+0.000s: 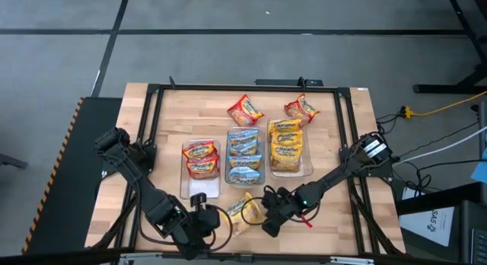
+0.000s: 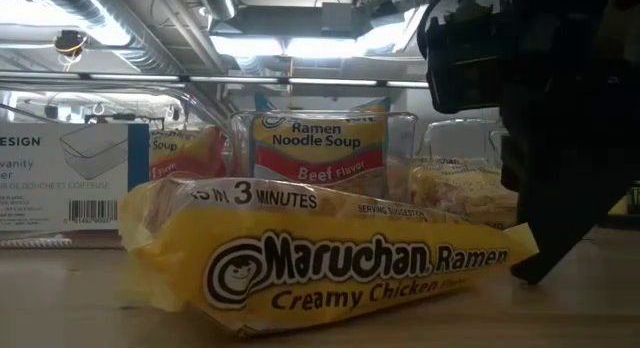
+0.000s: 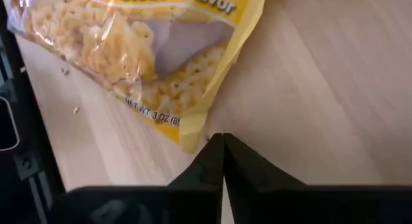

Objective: Sort Maruchan noodles
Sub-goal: Put the yellow noodle pack into the right transparent bin

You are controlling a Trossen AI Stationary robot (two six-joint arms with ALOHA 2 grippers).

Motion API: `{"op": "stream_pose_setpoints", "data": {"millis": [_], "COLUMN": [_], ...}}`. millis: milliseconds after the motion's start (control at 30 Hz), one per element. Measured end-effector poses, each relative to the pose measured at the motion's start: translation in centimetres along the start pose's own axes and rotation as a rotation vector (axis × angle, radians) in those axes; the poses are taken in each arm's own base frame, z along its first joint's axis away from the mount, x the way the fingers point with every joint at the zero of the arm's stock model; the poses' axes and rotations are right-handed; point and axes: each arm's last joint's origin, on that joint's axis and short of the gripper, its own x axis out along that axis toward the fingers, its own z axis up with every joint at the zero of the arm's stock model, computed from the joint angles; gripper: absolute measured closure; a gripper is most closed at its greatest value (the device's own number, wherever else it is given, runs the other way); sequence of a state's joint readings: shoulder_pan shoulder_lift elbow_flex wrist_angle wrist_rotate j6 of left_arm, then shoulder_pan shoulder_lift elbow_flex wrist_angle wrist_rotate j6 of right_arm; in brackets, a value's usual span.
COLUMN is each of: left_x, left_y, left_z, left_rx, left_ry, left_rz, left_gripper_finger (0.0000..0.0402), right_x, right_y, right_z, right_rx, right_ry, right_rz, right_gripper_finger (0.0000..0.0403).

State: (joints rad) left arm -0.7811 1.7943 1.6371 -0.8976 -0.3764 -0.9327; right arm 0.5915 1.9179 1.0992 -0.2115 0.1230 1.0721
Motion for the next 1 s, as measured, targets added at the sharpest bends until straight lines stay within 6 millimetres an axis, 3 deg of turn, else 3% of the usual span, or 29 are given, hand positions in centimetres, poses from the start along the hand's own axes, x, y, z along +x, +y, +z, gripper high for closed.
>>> {"op": "stream_pose_setpoints", "data": {"millis": [333,667,1000], "left_x": [-0.1,-0.1,-0.1], "left_y": [0.0,0.0,-0.1], "left_z": [-0.2,-0.2,-0.3], "left_rx": [0.010,0.011,0.016], "left_ry": [0.002,-0.017,-0.019], "left_rz": [0.014,0.027,0.028], "left_gripper_finger": [0.0401,0.0401,0.0401], "right_x": [0.0,0.1,0.0], "right_y": [-0.1,-0.9,-0.8], "right_z": [0.2,1.5,1.7], "right_rx": [0.004,0.003,-0.018], "right_ry": [-0.026,0.050,0.107], "right_rz": [-0.012,0.021,0.070], "right_gripper_finger": [0.0353,0.0343,0.0226]}}
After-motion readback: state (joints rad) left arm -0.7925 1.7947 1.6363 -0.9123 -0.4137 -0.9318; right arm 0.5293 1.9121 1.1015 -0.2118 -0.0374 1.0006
